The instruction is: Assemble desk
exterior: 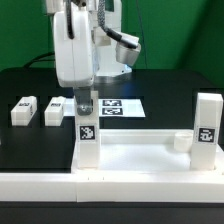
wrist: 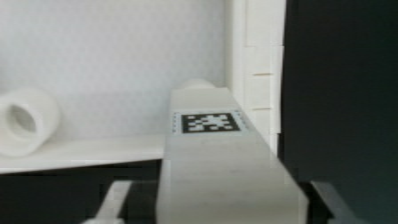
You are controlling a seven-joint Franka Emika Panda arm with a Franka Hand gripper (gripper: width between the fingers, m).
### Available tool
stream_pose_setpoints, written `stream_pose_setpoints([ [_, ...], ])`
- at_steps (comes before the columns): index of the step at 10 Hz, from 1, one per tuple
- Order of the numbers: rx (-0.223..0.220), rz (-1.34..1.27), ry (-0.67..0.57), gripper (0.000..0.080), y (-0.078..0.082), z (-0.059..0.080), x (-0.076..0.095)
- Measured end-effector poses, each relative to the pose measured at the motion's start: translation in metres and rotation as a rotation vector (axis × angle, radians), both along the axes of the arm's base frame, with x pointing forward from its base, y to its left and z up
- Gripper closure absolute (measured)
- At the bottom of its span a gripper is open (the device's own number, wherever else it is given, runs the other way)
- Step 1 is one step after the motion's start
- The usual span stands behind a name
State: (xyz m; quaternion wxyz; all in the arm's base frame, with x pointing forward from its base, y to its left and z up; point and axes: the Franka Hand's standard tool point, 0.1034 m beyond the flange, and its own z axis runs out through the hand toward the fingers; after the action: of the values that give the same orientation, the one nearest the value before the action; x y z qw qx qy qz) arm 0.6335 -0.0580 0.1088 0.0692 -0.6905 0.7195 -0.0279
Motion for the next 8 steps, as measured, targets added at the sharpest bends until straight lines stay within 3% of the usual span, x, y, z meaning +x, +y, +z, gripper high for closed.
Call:
stream_pose_setpoints([
  [1,-0.013,0.064,0.001,0.0498,0.0003,-0.0010,-0.0007],
  [2,-0.045,0.214,0.014,0.0326,0.0010,-0.0023,-0.0029],
  [3,-0.079,0.439,0.014,0.0326,-0.0006,-0.0021,-0.0026],
  [4,-0.103,0.635,0.005,0.0185,-0.0002,-0.0020,-0.0023],
  [8,-0.142,0.920,-0.003,0.0151,-0.0025,-0.0024,-0.0028],
])
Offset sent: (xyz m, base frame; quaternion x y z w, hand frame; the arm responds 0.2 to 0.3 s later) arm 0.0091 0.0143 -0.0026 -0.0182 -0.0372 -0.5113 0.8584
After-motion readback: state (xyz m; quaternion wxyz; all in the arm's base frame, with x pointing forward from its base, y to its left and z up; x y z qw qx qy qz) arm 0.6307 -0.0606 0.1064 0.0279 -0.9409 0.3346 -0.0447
